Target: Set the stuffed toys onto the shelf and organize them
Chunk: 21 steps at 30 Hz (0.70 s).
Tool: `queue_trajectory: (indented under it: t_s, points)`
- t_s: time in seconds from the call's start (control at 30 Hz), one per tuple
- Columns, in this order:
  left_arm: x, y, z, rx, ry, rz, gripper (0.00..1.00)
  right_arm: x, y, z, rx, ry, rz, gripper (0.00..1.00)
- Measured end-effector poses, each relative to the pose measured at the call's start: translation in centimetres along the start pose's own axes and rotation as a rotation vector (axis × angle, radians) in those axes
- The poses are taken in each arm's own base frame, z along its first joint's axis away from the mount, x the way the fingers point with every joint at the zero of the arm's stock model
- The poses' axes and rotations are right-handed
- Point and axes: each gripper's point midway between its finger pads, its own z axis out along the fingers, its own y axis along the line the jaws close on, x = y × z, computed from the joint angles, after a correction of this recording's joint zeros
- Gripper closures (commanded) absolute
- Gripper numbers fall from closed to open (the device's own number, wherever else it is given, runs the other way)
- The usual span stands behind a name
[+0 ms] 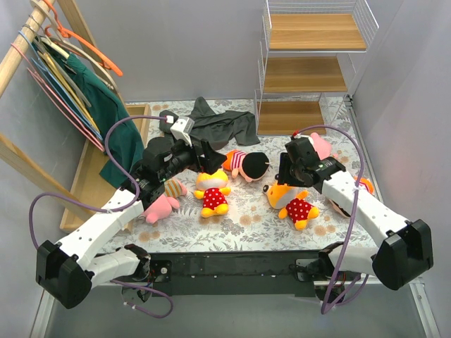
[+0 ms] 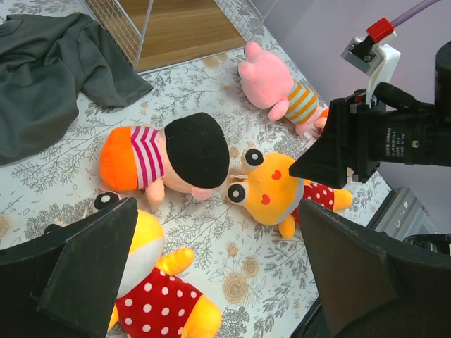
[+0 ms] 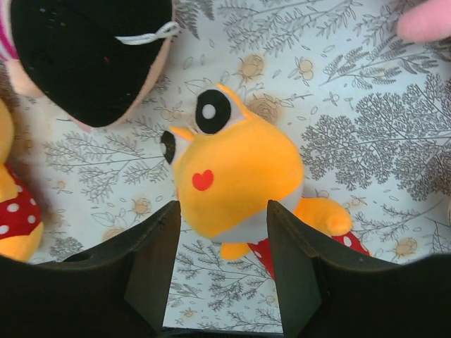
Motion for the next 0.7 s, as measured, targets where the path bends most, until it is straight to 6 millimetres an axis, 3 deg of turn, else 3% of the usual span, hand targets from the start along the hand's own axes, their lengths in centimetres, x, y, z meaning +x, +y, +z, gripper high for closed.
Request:
queue_trajectory:
  t_s: [0.4, 0.5, 0.6, 0.63, 0.67, 0.7]
  points:
    - [0.3, 0.1, 0.2, -0.001, 0.009, -0.003, 0.02, 2.1, -0.9, 2.3, 0.074, 0.104, -0.019, 0.41]
    - [0.3, 0.1, 0.2, -0.001, 0.009, -0.002, 0.02, 2.8, -1.2, 3.0, 0.086, 0.120, -0.020, 0.55]
    - [0.3, 0.1, 0.2, 0.000, 0.009, -0.002, 0.02, 3.0, -1.5, 3.5, 0.100, 0.118, -0.020, 0.78]
    - [0.3, 0.1, 0.2, 0.000, 0.009, -0.002, 0.02, 3.0, -1.6, 3.5, 0.105, 0.116, -0.026, 0.91]
    - [0.3, 0.0, 0.2, 0.000, 0.010, -0.002, 0.02, 2.9, -1.8, 3.6, 0.114, 0.111, -0.027, 0.98]
    - [0.3, 0.0, 0.2, 0.000, 0.010, -0.002, 0.02, 2.8, -1.9, 3.6, 0.123, 0.106, -0.030, 0.99]
